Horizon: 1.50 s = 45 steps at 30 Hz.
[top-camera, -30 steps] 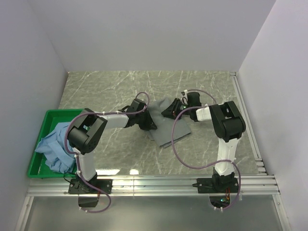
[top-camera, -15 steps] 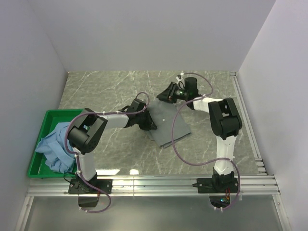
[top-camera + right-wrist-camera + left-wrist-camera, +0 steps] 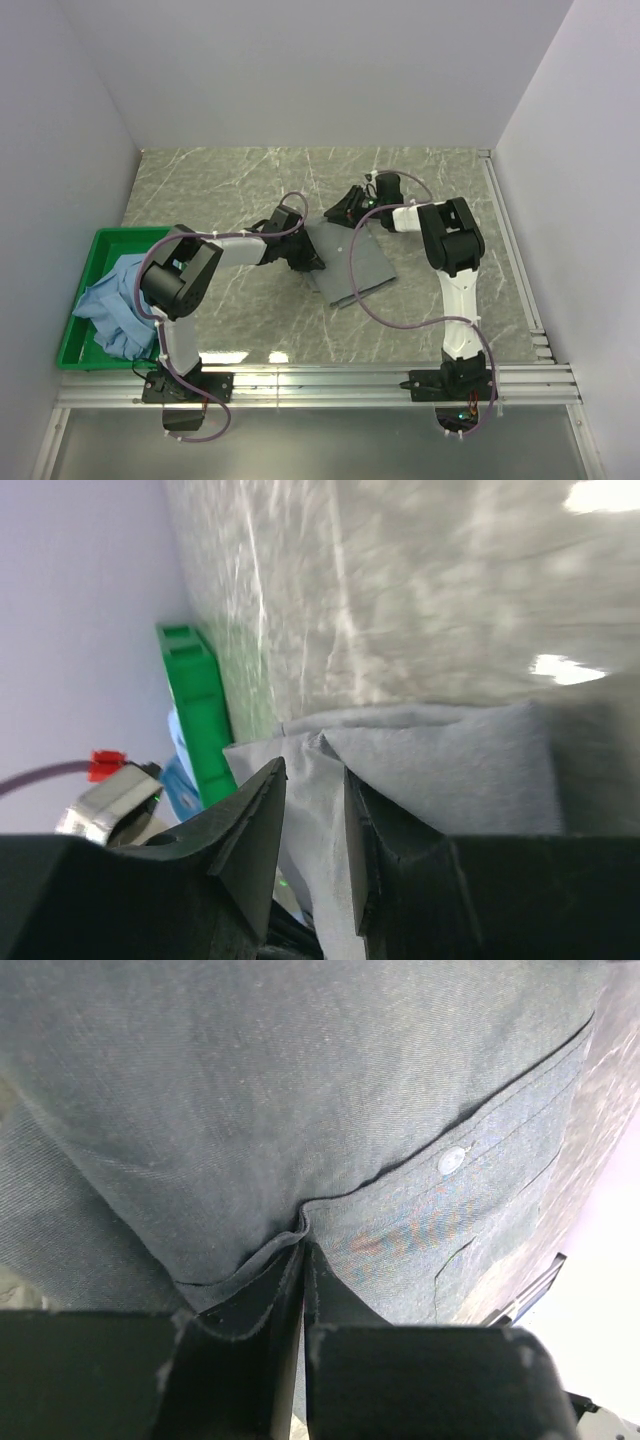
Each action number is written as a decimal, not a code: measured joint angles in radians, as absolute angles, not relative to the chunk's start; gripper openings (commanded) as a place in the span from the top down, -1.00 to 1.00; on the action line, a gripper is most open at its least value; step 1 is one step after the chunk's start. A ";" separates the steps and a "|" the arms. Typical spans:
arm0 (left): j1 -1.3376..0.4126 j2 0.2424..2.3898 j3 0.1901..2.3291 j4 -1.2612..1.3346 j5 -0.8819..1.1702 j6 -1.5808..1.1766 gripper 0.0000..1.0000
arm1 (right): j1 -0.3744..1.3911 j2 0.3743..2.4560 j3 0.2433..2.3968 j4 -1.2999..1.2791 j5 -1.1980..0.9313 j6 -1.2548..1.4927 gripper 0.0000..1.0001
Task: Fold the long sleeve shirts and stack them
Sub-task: Fold the shirt
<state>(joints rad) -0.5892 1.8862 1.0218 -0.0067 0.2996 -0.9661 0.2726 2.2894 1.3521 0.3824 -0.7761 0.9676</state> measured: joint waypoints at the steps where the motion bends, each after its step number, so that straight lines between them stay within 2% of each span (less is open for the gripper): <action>1: -0.588 1.886 1.019 -0.004 0.302 -0.969 0.78 | 0.264 2.289 1.352 0.382 -0.772 0.978 0.25; 10: -0.577 1.886 1.005 0.015 0.321 -0.991 0.76 | 0.179 2.299 1.352 0.414 -0.737 1.061 0.25; 20: -0.577 1.880 1.040 -0.043 0.325 -0.971 0.35 | 0.156 2.278 1.390 0.344 -0.725 1.004 0.25; 24: -0.577 1.859 1.071 -0.123 0.302 -0.945 0.31 | 0.152 2.180 1.349 0.286 -0.728 0.946 0.25; 33: -0.536 1.792 1.200 -0.210 0.223 -0.894 0.36 | 0.152 1.797 1.012 0.310 -0.780 0.863 0.25; 38: -0.463 1.834 1.291 -0.183 0.202 -0.873 0.49 | 0.152 1.744 0.841 0.314 -0.801 0.834 0.26; 45: -0.442 1.998 1.364 -0.118 0.185 -0.849 0.62 | 0.152 1.721 0.669 0.301 -0.814 0.804 0.28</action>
<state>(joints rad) -0.4423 1.9976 1.3643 -0.1177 0.1848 -0.8490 0.1516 1.7214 0.6693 0.3008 -0.8143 0.8036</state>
